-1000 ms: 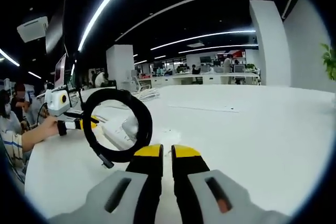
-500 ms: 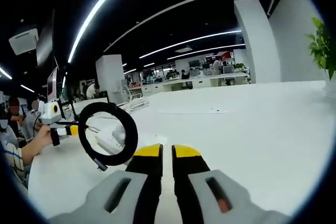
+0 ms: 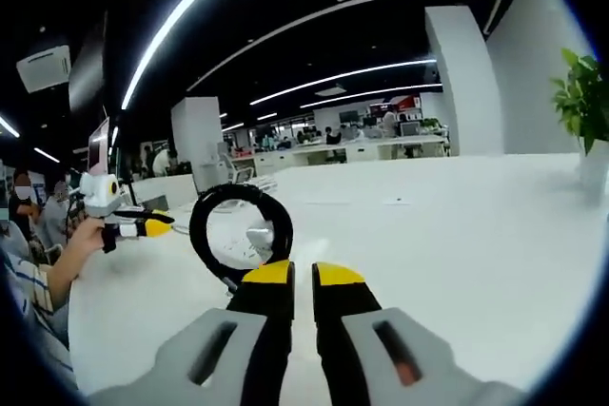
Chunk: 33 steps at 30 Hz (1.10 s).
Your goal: Straighten the power strip on the desk, plug the charger into it
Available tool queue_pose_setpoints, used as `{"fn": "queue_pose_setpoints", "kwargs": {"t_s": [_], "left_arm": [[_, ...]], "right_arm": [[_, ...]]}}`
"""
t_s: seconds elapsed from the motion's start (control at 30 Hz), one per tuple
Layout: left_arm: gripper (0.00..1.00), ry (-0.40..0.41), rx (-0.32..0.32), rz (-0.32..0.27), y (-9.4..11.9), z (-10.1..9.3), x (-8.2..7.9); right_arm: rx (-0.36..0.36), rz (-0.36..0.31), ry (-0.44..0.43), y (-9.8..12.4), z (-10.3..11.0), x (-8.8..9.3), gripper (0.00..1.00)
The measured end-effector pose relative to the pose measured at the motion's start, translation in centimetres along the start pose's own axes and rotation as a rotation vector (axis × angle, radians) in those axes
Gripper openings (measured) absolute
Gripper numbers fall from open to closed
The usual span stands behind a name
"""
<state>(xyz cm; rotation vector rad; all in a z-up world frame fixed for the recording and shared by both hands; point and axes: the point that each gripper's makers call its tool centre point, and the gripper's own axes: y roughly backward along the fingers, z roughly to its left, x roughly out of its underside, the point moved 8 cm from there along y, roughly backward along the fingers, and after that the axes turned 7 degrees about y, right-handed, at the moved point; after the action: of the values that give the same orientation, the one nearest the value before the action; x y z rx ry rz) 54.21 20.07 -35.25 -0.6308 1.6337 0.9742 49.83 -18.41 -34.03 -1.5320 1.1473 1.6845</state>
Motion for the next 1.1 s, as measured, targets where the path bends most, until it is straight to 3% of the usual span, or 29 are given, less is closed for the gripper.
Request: {"fn": "queue_pose_setpoints", "kwargs": {"t_s": [0.17,0.3,0.47,0.63,1.1], "left_arm": [[0.17,-0.046,-0.053,-0.013,1.4,-1.0,0.0],[0.18,-0.042,-0.061,-0.003,2.2,-2.0,0.7],[0.17,-0.001,-0.084,-0.004,3.6,-3.0,1.3],[0.18,-0.027,-0.109,-0.005,5.1,-3.9,1.4],[0.19,-0.011,-0.071,-0.037,8.4,-6.2,2.0]], "right_arm": [[0.002,0.044,-0.001,1.1,1.2,0.7,0.11],[0.026,0.076,0.006,1.9,2.2,0.9,0.13],[0.004,0.069,0.095,2.4,4.0,1.2,0.13],[-0.003,0.069,0.086,2.7,5.1,1.4,0.18],[-0.007,0.050,0.120,4.7,7.3,1.1,0.18]]}}
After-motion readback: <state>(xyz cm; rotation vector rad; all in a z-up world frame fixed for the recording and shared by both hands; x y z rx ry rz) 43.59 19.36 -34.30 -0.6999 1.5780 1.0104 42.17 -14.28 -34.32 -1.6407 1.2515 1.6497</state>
